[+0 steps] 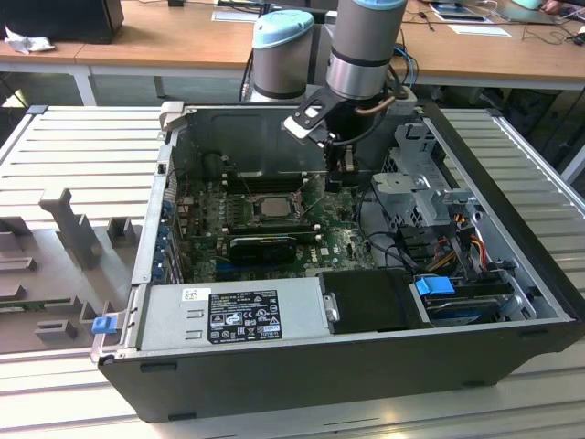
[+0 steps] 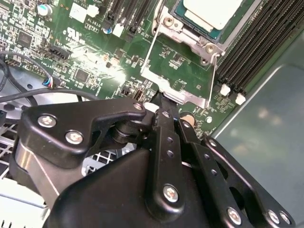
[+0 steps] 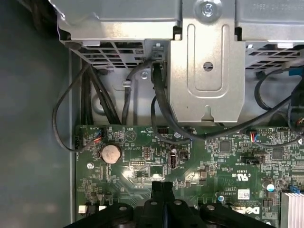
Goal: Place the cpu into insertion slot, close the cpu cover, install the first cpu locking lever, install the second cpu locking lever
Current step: 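Close the cpu cover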
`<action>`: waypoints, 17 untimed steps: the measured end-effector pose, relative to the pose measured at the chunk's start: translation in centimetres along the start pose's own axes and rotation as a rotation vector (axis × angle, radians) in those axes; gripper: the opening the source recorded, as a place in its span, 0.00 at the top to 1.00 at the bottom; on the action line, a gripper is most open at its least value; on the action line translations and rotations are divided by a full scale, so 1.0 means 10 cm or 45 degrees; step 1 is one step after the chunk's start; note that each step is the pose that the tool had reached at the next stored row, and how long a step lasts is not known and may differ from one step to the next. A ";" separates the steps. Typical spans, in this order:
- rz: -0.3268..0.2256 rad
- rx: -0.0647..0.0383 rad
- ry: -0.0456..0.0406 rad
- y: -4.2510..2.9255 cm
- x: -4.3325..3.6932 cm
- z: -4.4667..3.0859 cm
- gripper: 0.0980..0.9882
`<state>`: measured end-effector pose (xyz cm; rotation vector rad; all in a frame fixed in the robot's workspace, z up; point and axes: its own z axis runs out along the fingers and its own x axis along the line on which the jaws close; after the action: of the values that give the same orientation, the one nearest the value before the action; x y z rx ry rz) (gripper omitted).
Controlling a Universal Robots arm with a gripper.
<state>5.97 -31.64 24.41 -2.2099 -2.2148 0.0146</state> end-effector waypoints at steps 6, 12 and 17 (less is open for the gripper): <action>0.000 -0.010 0.000 -0.046 0.000 0.001 0.99; 0.000 -0.010 0.000 -0.119 0.000 0.002 0.99; 0.000 -0.010 0.000 -0.238 0.001 0.004 0.99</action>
<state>3.59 -31.63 24.41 -2.2137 -2.2191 0.0060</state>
